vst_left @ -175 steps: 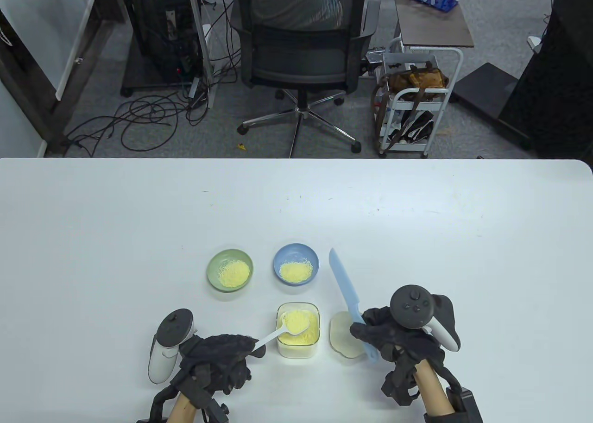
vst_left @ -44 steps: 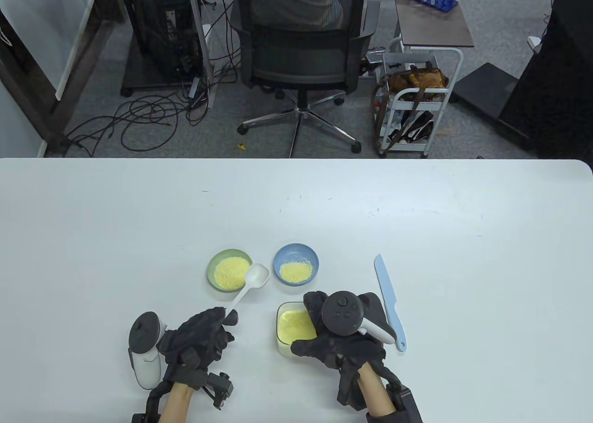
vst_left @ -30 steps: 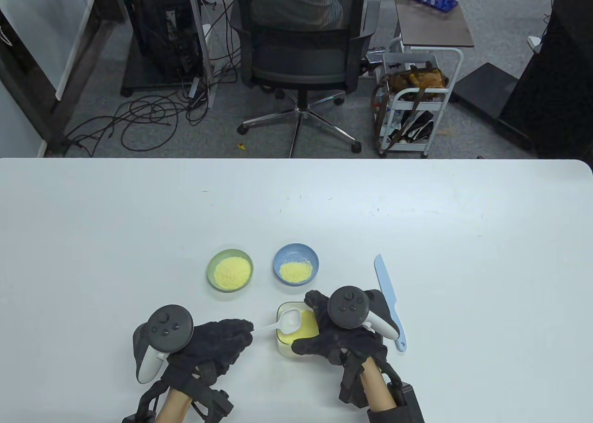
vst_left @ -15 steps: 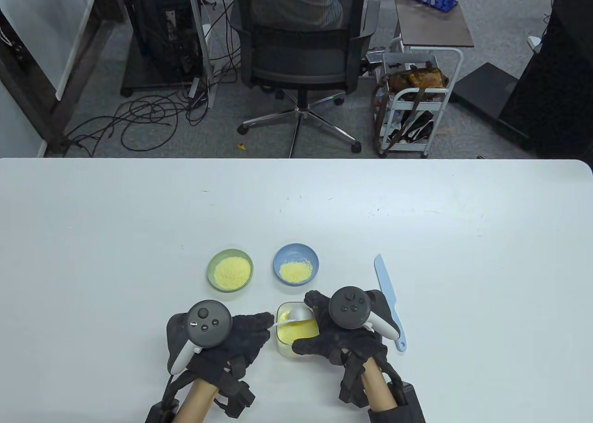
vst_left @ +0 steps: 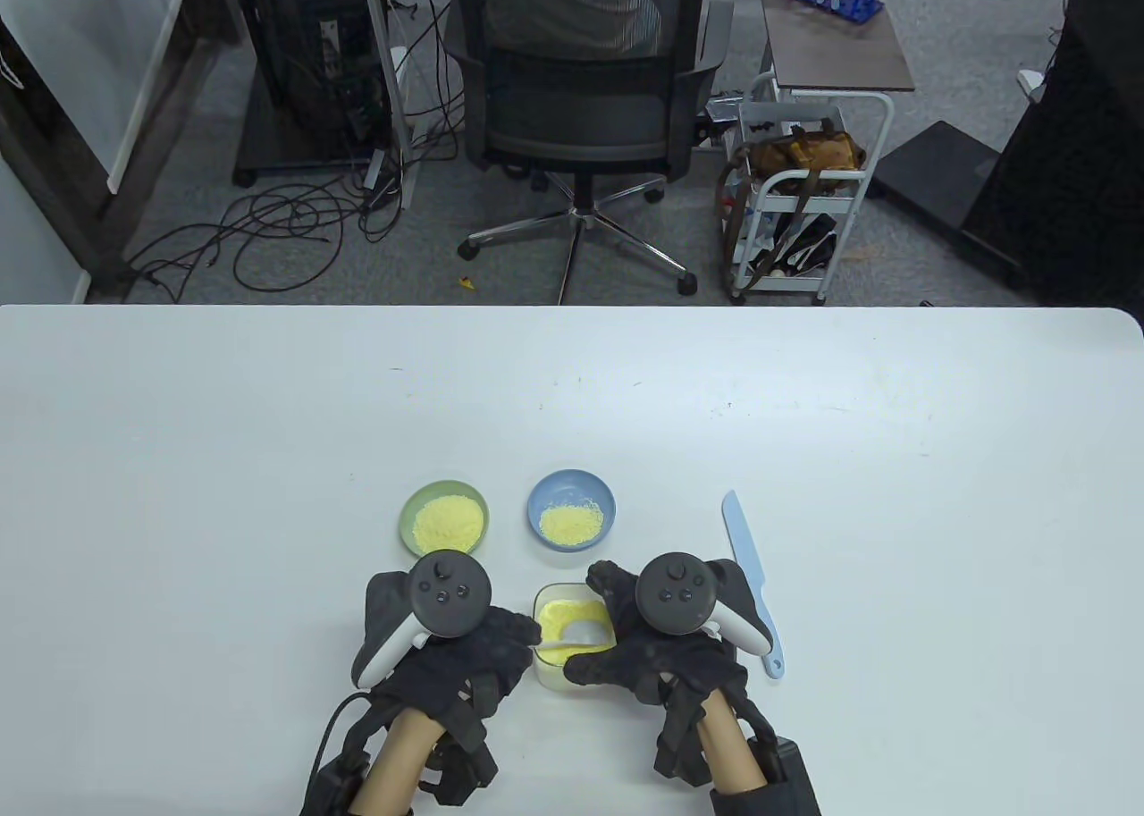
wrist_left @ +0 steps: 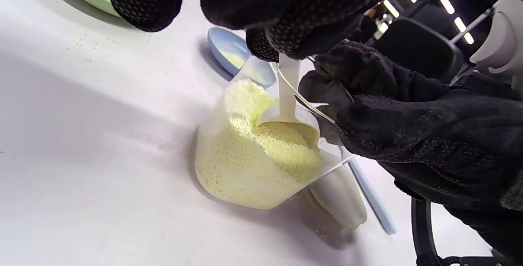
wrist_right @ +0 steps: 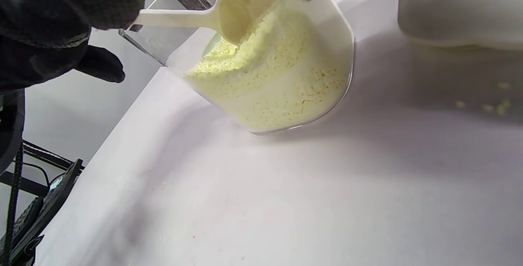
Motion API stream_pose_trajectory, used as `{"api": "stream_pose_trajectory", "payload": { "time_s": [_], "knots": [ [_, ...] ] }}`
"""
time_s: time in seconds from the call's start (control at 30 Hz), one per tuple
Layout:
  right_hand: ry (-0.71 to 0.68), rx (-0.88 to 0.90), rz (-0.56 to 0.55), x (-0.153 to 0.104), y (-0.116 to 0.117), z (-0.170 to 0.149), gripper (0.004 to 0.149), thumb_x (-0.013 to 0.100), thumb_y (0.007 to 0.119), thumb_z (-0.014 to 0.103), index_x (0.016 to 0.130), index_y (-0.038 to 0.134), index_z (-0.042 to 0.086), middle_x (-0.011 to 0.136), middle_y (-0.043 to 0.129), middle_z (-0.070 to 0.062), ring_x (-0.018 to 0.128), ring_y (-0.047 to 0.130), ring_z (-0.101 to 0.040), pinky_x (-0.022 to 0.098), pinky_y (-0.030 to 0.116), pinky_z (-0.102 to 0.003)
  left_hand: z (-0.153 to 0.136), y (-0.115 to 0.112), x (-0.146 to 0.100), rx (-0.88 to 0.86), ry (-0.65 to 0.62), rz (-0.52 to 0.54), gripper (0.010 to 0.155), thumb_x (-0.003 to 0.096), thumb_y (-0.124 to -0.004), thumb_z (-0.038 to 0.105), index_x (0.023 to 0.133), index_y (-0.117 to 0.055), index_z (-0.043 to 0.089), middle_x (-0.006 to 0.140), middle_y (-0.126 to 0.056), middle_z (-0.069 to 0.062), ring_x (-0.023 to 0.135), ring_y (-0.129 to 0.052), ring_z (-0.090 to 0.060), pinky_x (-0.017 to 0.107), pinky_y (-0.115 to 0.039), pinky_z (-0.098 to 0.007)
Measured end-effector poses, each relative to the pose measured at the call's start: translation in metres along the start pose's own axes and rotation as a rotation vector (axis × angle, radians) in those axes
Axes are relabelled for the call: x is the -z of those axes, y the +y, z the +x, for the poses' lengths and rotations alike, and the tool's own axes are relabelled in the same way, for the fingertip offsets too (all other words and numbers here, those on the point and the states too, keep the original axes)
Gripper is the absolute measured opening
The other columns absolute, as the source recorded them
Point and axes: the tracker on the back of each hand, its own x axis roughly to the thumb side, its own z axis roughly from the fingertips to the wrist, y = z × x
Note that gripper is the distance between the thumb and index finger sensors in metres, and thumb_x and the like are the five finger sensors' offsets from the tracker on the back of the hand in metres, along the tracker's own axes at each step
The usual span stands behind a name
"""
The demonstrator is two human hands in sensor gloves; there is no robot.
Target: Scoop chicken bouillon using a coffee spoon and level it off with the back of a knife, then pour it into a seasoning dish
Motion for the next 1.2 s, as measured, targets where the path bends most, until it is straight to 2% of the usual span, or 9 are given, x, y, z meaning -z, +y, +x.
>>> {"api": "stream_pose_trajectory", "payload": {
  "time_s": [0.13,0.17,0.3,0.43,0.5,0.57,0.87,0.97,1.2],
  "knots": [
    [0.002,0.004,0.003,0.0,0.0,0.0,0.1,0.048,0.08,0.043,0.099,0.003,0.005,0.106,0.01,-0.028,0.097,0.033,-0.055,0.067,0.013,-0.074,-0.003,0.002,0.005,-0.058,-0.01,-0.103,0.042,0.0413,-0.091,0.029,0.075,-0.085,0.004,0.023,-0.094,-0.007,0.001,-0.082,-0.004,0.049,-0.074,-0.043],
    [0.002,0.004,0.003,0.0,0.0,0.0,0.1,0.048,0.08,0.043,0.099,0.003,0.005,0.106,0.01,-0.028,0.097,0.033,-0.055,0.067,0.013,-0.074,-0.005,0.002,0.006,-0.077,-0.019,-0.136,0.042,0.0447,-0.087,0.031,0.073,-0.086,0.0,0.023,-0.095,-0.006,0.0,-0.083,-0.003,0.048,-0.075,-0.042],
    [0.003,0.005,0.002,0.0,0.0,0.0,0.1,0.048,0.08,0.043,0.099,0.003,0.005,0.106,0.01,-0.028,0.097,0.033,-0.055,0.067,0.013,-0.074,-0.015,-0.001,0.011,-0.143,-0.018,-0.145,0.042,0.0465,-0.083,0.033,0.063,-0.092,-0.004,0.017,-0.095,-0.002,-0.005,-0.084,-0.001,0.044,-0.078,-0.039],
    [0.005,0.006,0.001,0.0,0.0,-0.001,0.1,0.048,0.08,0.044,0.099,0.003,0.005,0.106,0.01,-0.028,0.097,0.033,-0.055,0.067,0.013,-0.074,-0.03,-0.011,0.018,-0.293,0.018,-0.258,0.046,0.0489,-0.076,0.036,0.048,-0.095,-0.005,0.009,-0.097,0.004,-0.011,-0.086,0.003,0.035,-0.084,-0.032],
    [0.006,0.005,0.0,0.0,0.0,-0.001,0.1,0.048,0.08,0.044,0.099,0.003,0.006,0.106,0.01,-0.028,0.097,0.033,-0.055,0.067,0.013,-0.074,-0.037,-0.015,0.019,-0.427,0.008,-0.336,0.046,0.0492,-0.075,0.036,0.048,-0.094,-0.006,0.007,-0.098,0.003,-0.013,-0.087,0.002,0.033,-0.086,-0.03],
    [0.007,0.006,0.0,0.0,0.0,-0.001,0.1,0.048,0.08,0.044,0.099,0.003,0.006,0.106,0.01,-0.027,0.097,0.034,-0.055,0.067,0.013,-0.074,-0.045,-0.02,0.019,-0.511,-0.013,-0.351,0.046,0.0502,-0.073,0.035,0.052,-0.092,-0.007,0.008,-0.099,0.003,-0.013,-0.088,0.002,0.033,-0.086,-0.03],
    [0.012,0.005,-0.002,0.0,0.0,-0.001,0.1,0.048,0.08,0.044,0.099,0.003,0.006,0.106,0.01,-0.028,0.097,0.033,-0.055,0.067,0.014,-0.074,-0.079,-0.033,0.005,-0.777,-0.082,-0.338,0.047,0.0521,-0.072,0.035,0.059,-0.089,-0.007,0.011,-0.099,0.001,-0.011,-0.089,0.001,0.034,-0.086,-0.029],
    [0.016,0.006,-0.001,0.0,0.0,-0.001,0.1,0.048,0.08,0.044,0.099,0.003,0.006,0.106,0.01,-0.027,0.097,0.034,-0.055,0.066,0.014,-0.074,-0.082,-0.038,0.002,-0.803,-0.106,-0.331,0.047,0.0524,-0.071,0.036,0.06,-0.088,-0.007,0.012,-0.099,0.001,-0.01,-0.089,0.001,0.034,-0.086,-0.03],
    [0.022,0.006,-0.001,0.0,0.0,0.0,0.099,0.048,0.079,0.044,0.099,0.003,0.007,0.106,0.009,-0.027,0.097,0.033,-0.055,0.066,0.014,-0.074,-0.083,-0.044,-0.007,-0.826,-0.135,-0.237,0.047,0.0522,-0.071,0.036,0.063,-0.087,-0.007,0.013,-0.099,0.001,-0.01,-0.089,0.001,0.034,-0.085,-0.03]
  ]
}}
